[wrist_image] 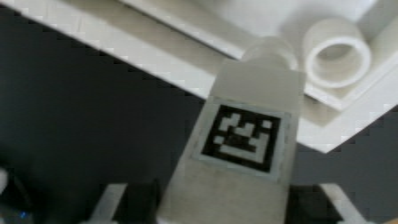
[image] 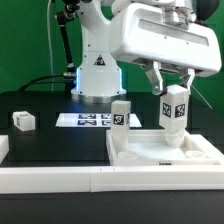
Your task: Assemble square table
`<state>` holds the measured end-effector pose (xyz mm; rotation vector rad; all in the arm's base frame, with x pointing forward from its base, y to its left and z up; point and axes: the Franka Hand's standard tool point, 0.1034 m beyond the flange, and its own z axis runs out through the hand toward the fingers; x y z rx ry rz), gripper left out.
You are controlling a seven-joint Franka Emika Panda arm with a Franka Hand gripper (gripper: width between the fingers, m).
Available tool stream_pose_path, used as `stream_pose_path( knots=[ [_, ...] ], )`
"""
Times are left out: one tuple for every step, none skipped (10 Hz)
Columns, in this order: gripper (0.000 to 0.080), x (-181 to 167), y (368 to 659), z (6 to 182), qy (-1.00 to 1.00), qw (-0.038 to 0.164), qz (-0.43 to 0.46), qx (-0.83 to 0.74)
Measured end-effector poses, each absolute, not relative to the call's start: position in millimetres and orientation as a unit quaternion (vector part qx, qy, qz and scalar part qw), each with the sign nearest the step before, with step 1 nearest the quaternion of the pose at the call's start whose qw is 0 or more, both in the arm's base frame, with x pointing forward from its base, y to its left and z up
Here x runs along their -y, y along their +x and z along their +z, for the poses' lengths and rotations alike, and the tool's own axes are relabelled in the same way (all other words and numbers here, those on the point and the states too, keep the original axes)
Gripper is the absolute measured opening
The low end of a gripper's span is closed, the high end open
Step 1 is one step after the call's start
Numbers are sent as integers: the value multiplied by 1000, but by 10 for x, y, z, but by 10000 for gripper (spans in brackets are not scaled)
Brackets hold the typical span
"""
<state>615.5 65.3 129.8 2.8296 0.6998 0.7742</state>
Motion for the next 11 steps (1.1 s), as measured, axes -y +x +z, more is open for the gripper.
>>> stream_pose_path(
  knots=[
    [324, -577, 6154, 1295, 928, 72, 285, -228],
    [324, -524, 6148, 1270, 926, 75, 293, -224],
    [324, -514, 6148, 1264, 927, 76, 293, -223],
    [324, -540, 6147, 1259, 924, 78, 293, -234],
    [324, -601, 6138, 1236, 919, 82, 291, -255],
    [324, -724, 6130, 1213, 915, 82, 289, -270],
    [324, -794, 6120, 1199, 913, 84, 285, -280],
    [324, -783, 6120, 1199, 913, 85, 285, -280],
    [324, -781, 6118, 1195, 913, 85, 285, -280],
    [324, -783, 6118, 1195, 913, 85, 285, -280],
    [324, -765, 6121, 1197, 913, 85, 285, -280]
  ],
)
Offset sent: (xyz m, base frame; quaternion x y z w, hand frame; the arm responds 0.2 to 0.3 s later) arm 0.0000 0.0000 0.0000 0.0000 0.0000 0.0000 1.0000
